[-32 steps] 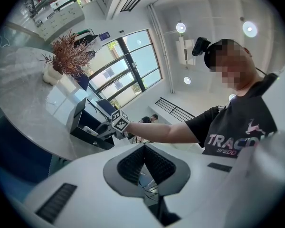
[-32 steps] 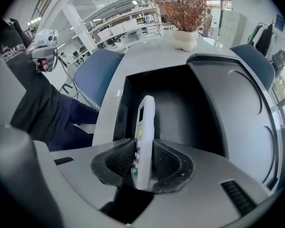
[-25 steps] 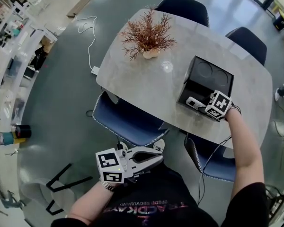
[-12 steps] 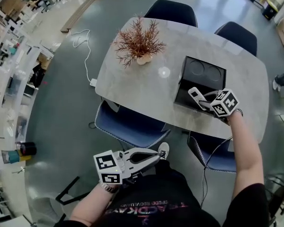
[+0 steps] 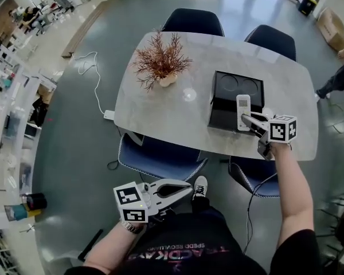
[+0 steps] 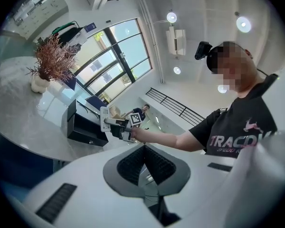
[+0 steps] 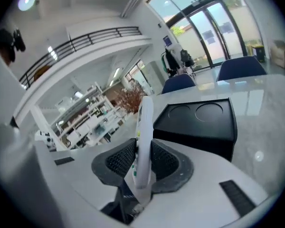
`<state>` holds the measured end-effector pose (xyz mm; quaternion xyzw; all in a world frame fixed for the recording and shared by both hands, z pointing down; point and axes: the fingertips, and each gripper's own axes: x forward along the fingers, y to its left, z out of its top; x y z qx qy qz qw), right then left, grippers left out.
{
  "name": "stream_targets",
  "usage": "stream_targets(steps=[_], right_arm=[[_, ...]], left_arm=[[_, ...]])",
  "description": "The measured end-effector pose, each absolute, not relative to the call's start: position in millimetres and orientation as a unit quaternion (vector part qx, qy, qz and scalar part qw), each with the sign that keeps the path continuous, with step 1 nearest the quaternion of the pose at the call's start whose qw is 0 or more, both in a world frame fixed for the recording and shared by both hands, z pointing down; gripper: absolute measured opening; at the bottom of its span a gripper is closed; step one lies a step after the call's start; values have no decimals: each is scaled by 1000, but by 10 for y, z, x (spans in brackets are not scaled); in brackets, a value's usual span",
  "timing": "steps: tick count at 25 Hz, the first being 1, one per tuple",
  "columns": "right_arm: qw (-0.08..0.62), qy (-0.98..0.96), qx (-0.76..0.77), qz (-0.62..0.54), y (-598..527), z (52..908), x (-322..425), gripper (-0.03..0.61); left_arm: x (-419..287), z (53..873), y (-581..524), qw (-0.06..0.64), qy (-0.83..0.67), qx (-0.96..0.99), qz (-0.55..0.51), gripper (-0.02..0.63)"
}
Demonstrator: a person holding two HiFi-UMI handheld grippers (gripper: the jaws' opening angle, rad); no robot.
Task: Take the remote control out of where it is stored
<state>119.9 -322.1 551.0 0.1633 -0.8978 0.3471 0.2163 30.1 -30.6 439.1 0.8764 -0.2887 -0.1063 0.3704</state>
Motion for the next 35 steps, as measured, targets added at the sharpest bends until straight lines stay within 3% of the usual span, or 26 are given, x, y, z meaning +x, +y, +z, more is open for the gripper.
stream_targets(steps=[6,11,35], right_arm=[[35,-879,200,431,-2840,4849,1258,110],[-43,-872,194,448,-2232,4454,1217,110],[-134,-829,158,520,478,4349,574,110]], left_arm=[[245,4372,-198,367,-263,886,-104,0],[206,4352,-104,361,-238,896,-102,0],[-47,4395,617,380,-178,902,-97,0]])
